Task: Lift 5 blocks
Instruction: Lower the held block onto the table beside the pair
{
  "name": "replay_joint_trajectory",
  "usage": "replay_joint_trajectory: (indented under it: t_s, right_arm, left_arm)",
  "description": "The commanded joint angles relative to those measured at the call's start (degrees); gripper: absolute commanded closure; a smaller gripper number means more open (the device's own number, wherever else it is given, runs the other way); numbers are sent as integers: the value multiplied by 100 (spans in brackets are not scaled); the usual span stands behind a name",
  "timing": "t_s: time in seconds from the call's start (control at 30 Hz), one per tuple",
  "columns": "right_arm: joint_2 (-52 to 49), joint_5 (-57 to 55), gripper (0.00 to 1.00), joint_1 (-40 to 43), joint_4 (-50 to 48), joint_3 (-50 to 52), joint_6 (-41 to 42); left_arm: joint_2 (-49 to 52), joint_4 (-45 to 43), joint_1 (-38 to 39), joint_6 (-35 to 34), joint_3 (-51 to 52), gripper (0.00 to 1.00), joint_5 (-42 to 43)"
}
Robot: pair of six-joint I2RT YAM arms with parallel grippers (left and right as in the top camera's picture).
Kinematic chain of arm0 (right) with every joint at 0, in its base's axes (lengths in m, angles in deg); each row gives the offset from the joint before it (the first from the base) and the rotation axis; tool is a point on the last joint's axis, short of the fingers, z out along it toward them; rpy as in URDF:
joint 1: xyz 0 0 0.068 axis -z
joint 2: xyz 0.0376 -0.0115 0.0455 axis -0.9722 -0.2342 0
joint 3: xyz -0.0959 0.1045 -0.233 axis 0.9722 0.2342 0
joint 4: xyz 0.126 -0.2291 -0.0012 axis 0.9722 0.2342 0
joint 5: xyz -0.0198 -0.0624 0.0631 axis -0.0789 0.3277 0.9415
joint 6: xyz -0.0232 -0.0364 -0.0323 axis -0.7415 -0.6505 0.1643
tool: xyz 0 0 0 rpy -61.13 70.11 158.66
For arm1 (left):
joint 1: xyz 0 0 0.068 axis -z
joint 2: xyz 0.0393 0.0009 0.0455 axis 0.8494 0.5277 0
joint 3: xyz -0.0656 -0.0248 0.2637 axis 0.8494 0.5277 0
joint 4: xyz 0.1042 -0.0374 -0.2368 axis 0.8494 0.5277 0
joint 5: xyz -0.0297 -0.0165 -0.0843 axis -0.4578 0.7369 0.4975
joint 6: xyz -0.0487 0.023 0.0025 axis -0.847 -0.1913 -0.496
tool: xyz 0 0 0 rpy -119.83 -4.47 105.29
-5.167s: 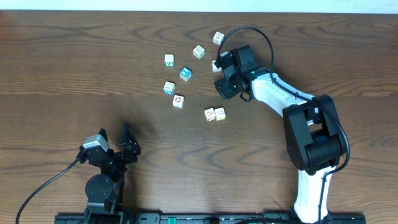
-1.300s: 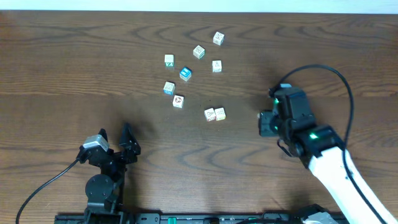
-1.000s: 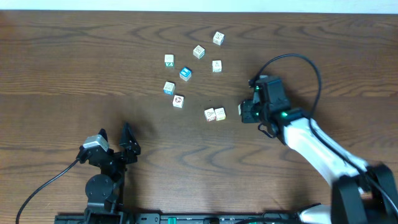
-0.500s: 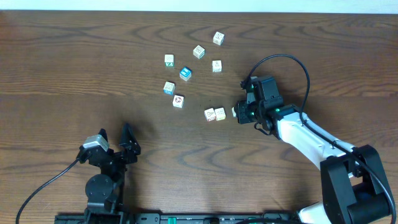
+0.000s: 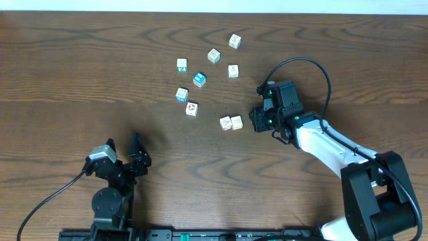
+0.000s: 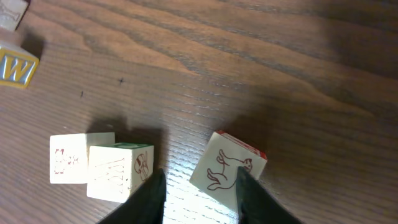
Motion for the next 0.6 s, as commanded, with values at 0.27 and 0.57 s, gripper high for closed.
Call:
replay_joint_trajectory:
  t_s: [0.27, 0.57]
  right_arm:
    - [-103, 2, 54, -168, -116, -286, -70]
    - [-103, -634, 91, -129, -4, -636, -28]
  left_arm:
    - [-37, 243, -26, 55, 103, 23, -33]
    - [-37, 243, -26, 55, 103, 23, -33]
